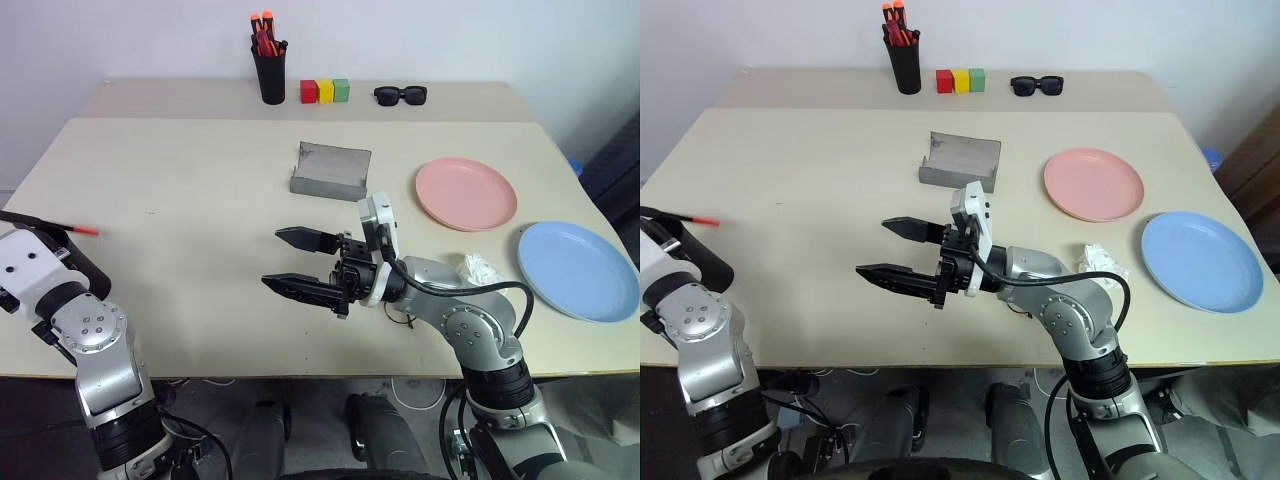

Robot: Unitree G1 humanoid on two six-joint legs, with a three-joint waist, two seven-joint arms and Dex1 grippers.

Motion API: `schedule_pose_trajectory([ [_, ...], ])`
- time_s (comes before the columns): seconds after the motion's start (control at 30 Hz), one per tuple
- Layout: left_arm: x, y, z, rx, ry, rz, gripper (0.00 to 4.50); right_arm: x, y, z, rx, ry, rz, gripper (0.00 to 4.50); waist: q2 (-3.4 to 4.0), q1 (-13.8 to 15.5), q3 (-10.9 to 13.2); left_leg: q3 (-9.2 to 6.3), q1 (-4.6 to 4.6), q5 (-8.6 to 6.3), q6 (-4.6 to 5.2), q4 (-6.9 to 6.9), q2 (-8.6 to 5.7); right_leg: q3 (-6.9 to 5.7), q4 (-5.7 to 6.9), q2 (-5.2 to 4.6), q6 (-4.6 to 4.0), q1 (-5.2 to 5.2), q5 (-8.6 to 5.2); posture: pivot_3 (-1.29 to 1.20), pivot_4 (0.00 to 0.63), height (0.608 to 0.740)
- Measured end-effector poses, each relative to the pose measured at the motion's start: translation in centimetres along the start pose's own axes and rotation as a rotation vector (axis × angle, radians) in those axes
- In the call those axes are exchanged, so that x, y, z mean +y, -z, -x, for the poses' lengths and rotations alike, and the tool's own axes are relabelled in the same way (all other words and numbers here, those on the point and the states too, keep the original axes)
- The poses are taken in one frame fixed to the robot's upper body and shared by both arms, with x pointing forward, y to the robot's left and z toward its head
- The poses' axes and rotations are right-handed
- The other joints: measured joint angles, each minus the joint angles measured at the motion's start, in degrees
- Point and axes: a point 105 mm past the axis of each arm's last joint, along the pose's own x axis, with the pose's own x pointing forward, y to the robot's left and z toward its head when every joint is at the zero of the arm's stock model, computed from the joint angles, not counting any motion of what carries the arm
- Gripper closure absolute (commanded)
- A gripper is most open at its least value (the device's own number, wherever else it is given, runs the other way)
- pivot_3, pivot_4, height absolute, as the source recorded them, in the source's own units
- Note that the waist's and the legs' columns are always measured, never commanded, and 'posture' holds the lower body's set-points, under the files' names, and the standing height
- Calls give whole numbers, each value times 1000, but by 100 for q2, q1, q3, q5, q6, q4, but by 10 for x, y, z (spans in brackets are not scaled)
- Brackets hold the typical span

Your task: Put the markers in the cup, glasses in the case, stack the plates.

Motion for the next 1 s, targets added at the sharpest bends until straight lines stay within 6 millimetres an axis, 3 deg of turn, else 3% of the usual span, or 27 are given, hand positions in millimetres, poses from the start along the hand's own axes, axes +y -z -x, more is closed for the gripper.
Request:
schedule_pose_trajectory([
  [0.33,-3,-5,-2,-10,0,14,1185,0,0,0,-1,-1,-1,0,-1,6,0,-2,-1,0,0,0,0,-2,0,0,0,0,0,0,150,740],
  [0.53,-21,-47,-16,-131,42,95,1185,0,0,0,-3,-2,-1,0,-2,1,-1,-1,-2,-1,1,4,-1,-4,-1,-1,1,1,1,0,150,740],
  [0.57,-25,-50,-17,-138,55,105,913,0,0,0,-3,-2,-1,0,-2,0,-1,-1,-2,-1,2,4,-1,-4,0,-1,1,1,1,0,150,740],
  [0.67,-45,-59,-17,-121,137,165,30,0,0,-1,-4,-3,-2,0,-2,3,-1,-2,-2,-1,2,5,-1,-4,1,0,2,1,1,0,150,740],
  [0.8,-85,-63,-12,18,267,244,30,1,0,-1,-5,-4,-2,0,-2,14,-1,-5,-3,-1,2,13,-3,-6,1,0,8,7,3,0,150,740],
  [0.9,-115,-48,-5,199,301,189,30,1,-1,-1,-6,-8,-2,0,-3,-6,0,-6,-3,-3,5,17,-3,-6,1,3,15,8,7,0,150,740],
  [1.0,-130,-27,-4,393,246,158,30,1,-1,-1,-6,-12,-2,0,-3,-27,0,-9,-3,-4,6,16,-2,-6,3,6,16,5,8,0,150,740],
])
